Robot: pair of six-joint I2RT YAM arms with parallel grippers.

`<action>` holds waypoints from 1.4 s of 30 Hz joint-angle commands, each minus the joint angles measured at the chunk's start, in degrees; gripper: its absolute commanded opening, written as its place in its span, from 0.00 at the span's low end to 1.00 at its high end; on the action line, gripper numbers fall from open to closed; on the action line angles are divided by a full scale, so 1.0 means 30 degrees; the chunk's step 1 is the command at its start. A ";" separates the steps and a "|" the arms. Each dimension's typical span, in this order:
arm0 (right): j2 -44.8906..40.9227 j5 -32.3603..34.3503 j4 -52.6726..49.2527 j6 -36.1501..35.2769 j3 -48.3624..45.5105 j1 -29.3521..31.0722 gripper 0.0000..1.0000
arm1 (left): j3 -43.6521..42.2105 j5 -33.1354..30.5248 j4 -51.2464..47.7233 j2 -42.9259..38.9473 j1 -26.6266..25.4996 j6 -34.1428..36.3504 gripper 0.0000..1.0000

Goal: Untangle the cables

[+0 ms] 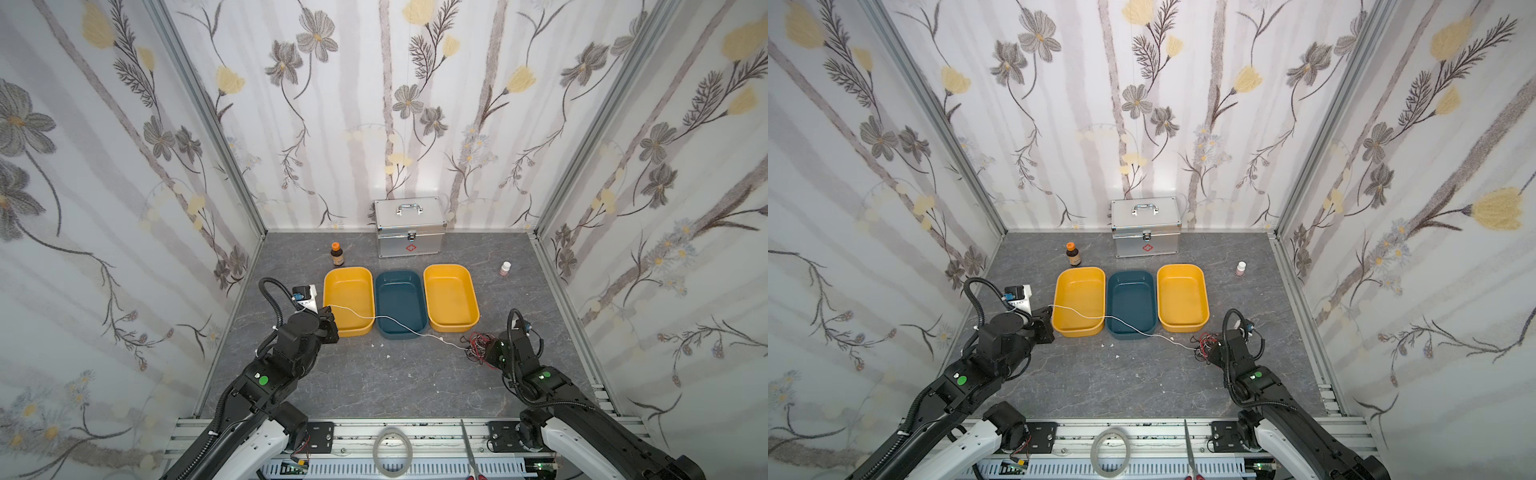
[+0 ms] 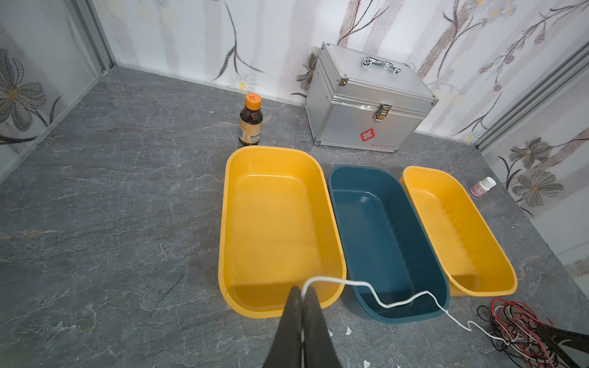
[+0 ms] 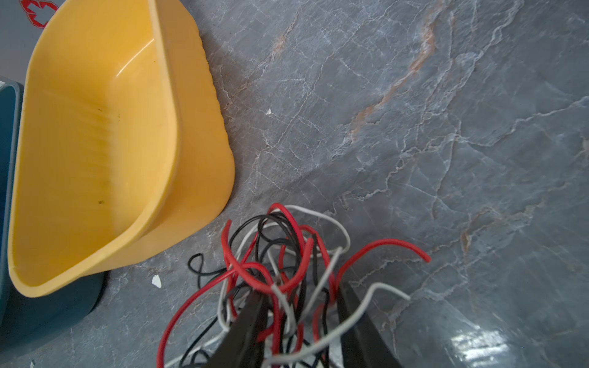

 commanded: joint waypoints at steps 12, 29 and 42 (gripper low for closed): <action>-0.1681 -0.1649 -0.2071 -0.1115 0.2657 -0.0070 0.56 | 0.0657 0.1542 0.0235 0.0952 0.0268 0.0023 0.00; -0.2205 -0.3325 -0.0944 -0.1635 0.2901 -0.0016 0.60 | 0.3718 0.4128 0.0111 0.2144 0.0267 0.0556 0.00; -0.2617 -0.2659 -0.0566 -0.1679 0.2589 -0.0012 0.60 | 0.9625 0.1743 -0.1457 0.5690 0.0261 0.3542 0.00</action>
